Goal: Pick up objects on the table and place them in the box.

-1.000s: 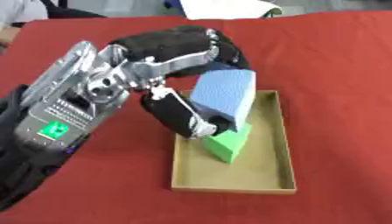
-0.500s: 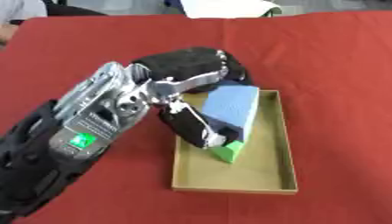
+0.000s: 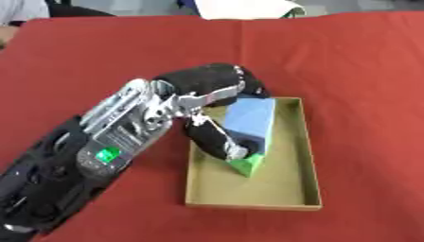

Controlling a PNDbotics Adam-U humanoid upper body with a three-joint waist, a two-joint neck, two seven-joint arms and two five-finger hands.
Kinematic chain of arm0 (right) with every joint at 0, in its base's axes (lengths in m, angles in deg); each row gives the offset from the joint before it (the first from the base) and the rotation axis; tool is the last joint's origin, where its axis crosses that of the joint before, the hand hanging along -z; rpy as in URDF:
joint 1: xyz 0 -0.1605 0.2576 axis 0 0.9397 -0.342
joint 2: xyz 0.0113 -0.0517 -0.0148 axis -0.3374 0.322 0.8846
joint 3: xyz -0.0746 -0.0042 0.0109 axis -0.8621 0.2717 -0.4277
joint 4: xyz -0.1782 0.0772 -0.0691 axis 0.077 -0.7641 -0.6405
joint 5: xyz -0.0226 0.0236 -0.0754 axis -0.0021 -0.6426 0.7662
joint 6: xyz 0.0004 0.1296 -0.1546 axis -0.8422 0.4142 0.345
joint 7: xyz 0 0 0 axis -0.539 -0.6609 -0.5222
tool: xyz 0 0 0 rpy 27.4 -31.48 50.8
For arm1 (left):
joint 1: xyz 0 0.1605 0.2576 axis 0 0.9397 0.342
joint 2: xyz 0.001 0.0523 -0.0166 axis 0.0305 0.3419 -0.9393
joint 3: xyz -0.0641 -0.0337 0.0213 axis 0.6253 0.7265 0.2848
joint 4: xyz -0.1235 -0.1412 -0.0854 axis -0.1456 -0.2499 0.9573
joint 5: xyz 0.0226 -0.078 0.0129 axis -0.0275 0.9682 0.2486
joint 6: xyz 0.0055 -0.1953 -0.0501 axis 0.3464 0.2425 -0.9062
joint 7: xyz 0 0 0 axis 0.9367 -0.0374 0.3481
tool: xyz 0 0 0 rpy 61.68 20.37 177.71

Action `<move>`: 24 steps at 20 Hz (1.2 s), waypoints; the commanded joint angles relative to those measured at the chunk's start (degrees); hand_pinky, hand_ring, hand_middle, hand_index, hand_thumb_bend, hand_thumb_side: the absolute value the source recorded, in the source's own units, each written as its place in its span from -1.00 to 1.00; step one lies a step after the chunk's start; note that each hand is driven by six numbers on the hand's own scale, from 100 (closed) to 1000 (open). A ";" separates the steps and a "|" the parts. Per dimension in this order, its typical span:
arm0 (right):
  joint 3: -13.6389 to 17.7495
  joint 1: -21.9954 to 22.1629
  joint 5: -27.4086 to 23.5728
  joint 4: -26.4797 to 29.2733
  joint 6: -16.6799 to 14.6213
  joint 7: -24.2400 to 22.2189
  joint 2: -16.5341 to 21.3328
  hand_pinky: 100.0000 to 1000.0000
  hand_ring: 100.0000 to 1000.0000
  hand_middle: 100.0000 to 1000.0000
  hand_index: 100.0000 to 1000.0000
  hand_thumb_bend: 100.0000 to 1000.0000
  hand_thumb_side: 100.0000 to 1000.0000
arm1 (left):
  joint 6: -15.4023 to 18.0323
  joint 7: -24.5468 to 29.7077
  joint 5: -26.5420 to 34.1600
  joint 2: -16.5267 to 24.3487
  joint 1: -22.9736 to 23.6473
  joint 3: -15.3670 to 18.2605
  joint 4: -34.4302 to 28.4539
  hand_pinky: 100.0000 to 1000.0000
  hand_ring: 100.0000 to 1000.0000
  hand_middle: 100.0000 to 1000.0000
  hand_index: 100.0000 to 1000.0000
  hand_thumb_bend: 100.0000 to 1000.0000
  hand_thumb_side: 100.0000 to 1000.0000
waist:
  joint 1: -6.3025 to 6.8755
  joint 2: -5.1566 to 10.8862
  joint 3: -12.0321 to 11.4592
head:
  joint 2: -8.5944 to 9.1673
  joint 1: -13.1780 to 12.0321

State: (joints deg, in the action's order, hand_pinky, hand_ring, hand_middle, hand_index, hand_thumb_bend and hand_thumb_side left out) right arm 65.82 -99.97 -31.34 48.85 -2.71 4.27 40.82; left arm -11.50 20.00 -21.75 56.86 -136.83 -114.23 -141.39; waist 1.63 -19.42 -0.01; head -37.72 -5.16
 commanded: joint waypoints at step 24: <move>0.91 0.37 0.37 1.51 0.11 -0.40 1.08 0.43 0.39 0.28 0.64 -1.00 0.74 | 6.53 3.03 -9.96 1.09 -1.83 4.49 -4.56 0.76 0.82 0.56 0.78 0.44 0.00 | -0.24 1.38 -0.73 | 0.63 0.31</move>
State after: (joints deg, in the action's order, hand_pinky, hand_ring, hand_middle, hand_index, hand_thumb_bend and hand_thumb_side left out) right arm 65.86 -99.05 -31.28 49.22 -2.56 3.96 40.75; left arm -4.72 23.14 -31.47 56.53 -137.55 -111.21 -143.69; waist 1.54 -19.42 -0.78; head -37.54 -4.92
